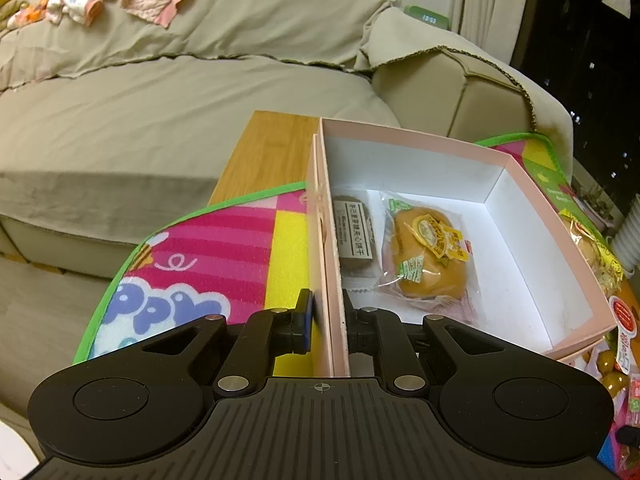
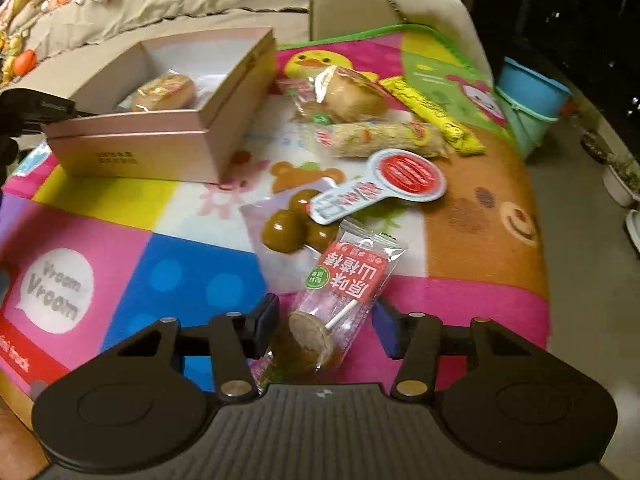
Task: Organize objects
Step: 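Grasp the red hawthorn stick packet with the right tool and place it in the box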
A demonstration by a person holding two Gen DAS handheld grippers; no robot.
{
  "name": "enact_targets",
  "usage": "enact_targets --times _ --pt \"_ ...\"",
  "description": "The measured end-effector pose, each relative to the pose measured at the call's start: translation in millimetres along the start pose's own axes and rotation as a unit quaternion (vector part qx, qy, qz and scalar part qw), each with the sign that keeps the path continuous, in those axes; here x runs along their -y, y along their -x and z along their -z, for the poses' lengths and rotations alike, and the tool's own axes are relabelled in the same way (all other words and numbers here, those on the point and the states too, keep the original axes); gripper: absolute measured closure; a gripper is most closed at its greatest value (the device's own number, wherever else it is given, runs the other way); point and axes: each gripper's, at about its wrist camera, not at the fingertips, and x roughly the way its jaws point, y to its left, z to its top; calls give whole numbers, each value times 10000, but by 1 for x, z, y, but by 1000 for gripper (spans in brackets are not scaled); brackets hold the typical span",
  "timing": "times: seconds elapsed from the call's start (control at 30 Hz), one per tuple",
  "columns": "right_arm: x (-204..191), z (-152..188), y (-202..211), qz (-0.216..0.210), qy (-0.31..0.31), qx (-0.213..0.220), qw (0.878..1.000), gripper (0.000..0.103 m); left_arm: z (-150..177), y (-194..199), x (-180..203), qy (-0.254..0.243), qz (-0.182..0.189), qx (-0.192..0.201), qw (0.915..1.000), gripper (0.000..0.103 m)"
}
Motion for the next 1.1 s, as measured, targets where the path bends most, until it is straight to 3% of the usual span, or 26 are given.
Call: enact_targets --times 0.13,0.2,0.3,0.53,0.7,0.87,0.97,1.03,1.1 --pt "3 2 2 69 -8 -60 10000 53 0 0 0 -3 -3 4 10000 89" --pt "2 3 4 82 6 -65 9999 65 0 1 0 5 -5 10 10000 89" --pt "3 2 11 -158 -62 -158 9997 69 1 1 0 -30 -13 9 10000 89" --pt "-3 -24 50 -455 46 194 9988 69 -1 1 -1 6 10 16 10000 89" --pt "-8 -73 81 -1020 -4 783 9917 69 -2 0 -1 6 8 21 10000 89" --pt "-32 -142 95 -1716 120 1346 9759 69 -3 -1 -2 -15 14 17 10000 89" --pt "-51 -187 85 -2252 -74 1494 9628 69 -3 -2 -2 4 17 18 10000 90" --pt "-68 -215 65 -2604 -235 1428 9546 58 -4 -2 -2 32 12 11 10000 90" --pt "-84 -232 43 -2637 -371 1309 9550 56 -5 -3 -2 36 0 1 10000 90"
